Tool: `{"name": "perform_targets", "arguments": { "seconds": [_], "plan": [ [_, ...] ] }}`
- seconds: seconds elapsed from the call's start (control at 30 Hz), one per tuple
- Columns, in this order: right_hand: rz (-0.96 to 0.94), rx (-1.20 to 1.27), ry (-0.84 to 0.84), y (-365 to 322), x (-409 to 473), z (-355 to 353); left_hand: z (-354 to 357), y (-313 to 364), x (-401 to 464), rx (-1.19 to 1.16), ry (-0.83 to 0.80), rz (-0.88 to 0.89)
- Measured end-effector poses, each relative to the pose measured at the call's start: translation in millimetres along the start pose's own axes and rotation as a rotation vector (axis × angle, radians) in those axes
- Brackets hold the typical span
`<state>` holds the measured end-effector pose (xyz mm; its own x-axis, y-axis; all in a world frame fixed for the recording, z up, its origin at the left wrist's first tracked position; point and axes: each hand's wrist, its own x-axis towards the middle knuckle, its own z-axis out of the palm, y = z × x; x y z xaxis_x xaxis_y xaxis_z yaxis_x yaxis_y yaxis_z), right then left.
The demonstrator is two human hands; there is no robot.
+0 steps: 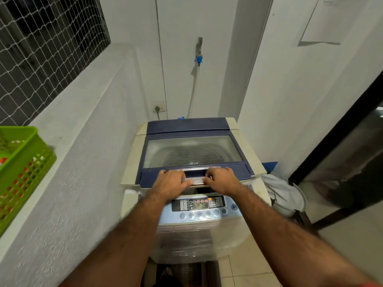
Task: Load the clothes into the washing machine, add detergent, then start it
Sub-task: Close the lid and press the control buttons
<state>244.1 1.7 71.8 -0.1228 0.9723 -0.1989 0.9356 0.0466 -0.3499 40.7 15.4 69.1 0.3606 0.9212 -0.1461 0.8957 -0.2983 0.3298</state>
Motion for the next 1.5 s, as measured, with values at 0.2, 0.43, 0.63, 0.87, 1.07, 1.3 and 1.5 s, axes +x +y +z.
{"name": "perform_targets", "arguments": {
  "seconds": [0.2, 0.43, 0.63, 0.87, 1.07, 1.3, 1.5],
  "plan": [
    [0.021, 0.008, -0.075, 8, -9, 18, 15, -6, -7, 0.017, -0.126, 0.003],
    [0.014, -0.004, -0.108, 14, -11, 37, 33, -10, -10, 0.04, -0.158, -0.01],
    [-0.014, 0.001, -0.103, 18, -19, 46, 49, -18, -11, 0.029, -0.161, 0.004],
    [-0.071, -0.02, -0.04, 32, -44, 68, 75, -30, -36, 0.087, -0.105, 0.078],
    [-0.014, -0.097, -0.014, 35, -70, 84, 82, -28, -54, 0.182, -0.104, 0.062],
    [0.002, -0.135, -0.069, 31, -67, 86, 82, -25, -54, 0.211, -0.151, 0.035],
    [-0.015, -0.047, -0.067, 35, -70, 75, 85, -19, -56, 0.201, -0.149, 0.004]
  ]
}}
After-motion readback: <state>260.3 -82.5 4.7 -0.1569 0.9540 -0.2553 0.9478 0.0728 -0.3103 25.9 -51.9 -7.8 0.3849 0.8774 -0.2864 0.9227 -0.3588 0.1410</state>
